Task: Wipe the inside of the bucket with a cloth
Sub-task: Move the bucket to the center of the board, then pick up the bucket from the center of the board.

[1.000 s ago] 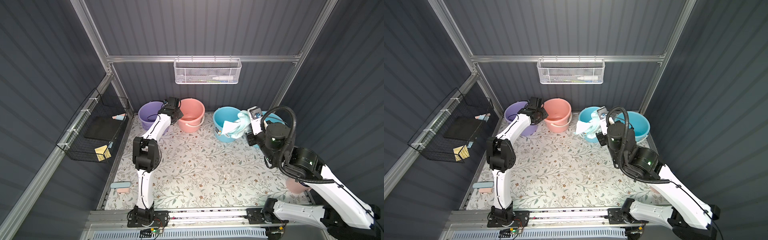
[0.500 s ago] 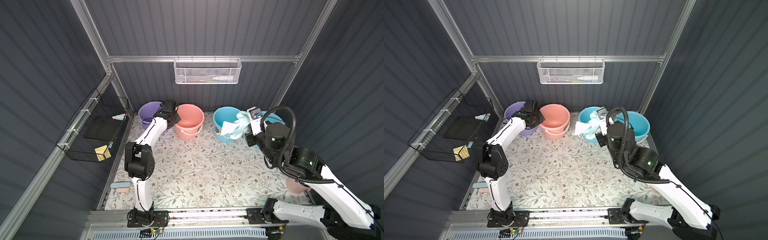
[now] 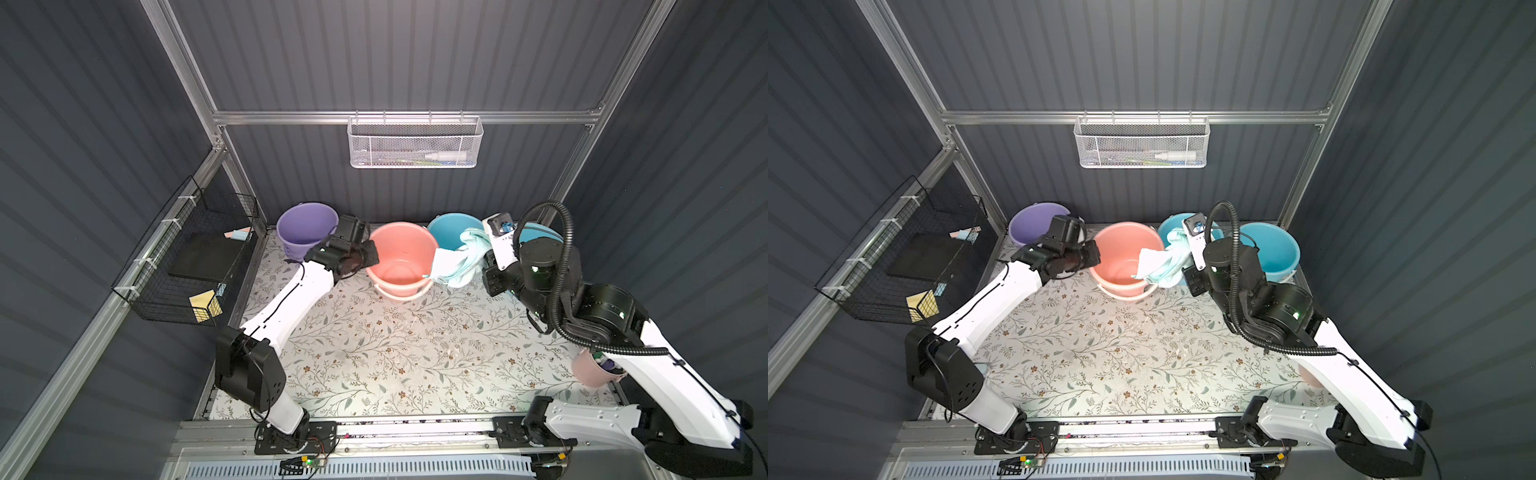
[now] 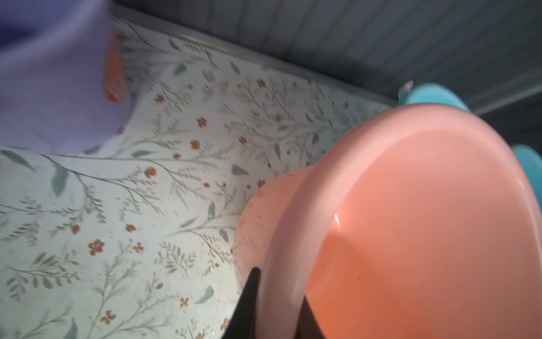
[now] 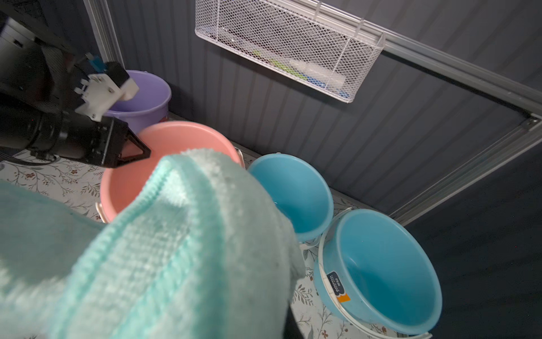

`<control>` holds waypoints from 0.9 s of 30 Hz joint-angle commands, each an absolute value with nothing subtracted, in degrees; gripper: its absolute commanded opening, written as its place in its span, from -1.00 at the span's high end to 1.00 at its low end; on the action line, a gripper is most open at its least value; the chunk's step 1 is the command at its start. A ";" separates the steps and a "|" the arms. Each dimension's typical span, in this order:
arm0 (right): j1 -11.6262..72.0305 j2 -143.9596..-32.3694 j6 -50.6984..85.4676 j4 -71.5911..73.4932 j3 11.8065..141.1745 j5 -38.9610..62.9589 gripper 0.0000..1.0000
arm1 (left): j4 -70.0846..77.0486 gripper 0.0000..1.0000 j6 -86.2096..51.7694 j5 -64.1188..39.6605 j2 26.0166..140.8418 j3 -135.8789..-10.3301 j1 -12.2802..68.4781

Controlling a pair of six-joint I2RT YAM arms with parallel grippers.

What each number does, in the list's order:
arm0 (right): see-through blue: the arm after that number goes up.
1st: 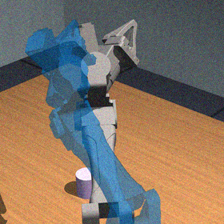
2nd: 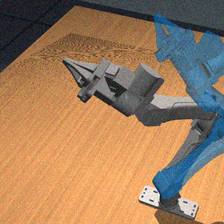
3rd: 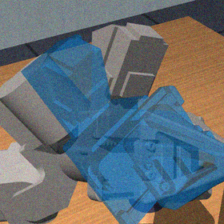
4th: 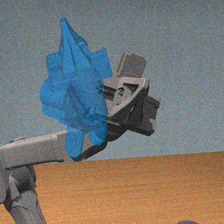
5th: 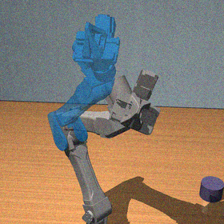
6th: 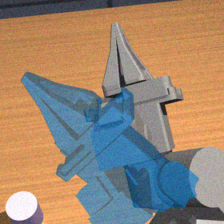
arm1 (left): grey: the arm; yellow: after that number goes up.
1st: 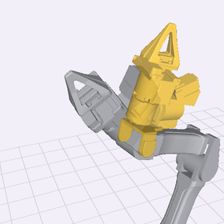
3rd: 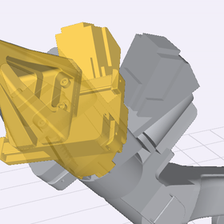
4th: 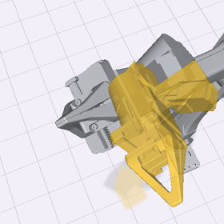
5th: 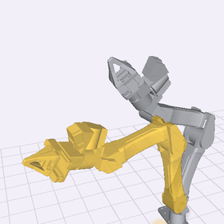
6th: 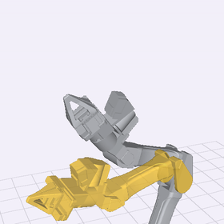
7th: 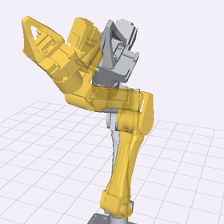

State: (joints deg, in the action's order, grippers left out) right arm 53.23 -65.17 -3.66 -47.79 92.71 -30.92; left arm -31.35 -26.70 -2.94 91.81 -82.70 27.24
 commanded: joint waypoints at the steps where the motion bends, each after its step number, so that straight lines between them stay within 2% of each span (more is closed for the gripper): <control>1: 53.25 -66.40 0.63 -55.01 95.19 -27.58 1.00 | -33.25 1.00 -23.78 -7.53 89.21 -77.46 29.75; 8: 53.22 -67.06 3.05 -60.03 94.60 -27.56 1.00 | -44.81 0.98 -19.54 -4.91 87.96 -76.20 30.10; 11: 53.26 -67.23 3.29 -60.20 94.04 -27.68 1.00 | -48.20 0.61 -18.55 -3.87 88.25 -78.49 30.15; 17: 53.26 -68.09 2.99 -59.12 93.63 -27.93 1.00 | -52.54 0.29 -17.24 -3.66 91.23 -87.52 30.15; 27: 53.26 -68.04 2.49 -59.02 93.54 -27.92 1.00 | -58.03 0.30 -13.87 -3.31 95.14 -90.08 30.15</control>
State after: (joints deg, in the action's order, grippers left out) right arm 53.23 -68.42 1.83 -58.48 94.11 -28.05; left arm -54.13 -16.23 -4.47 94.11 -90.19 30.28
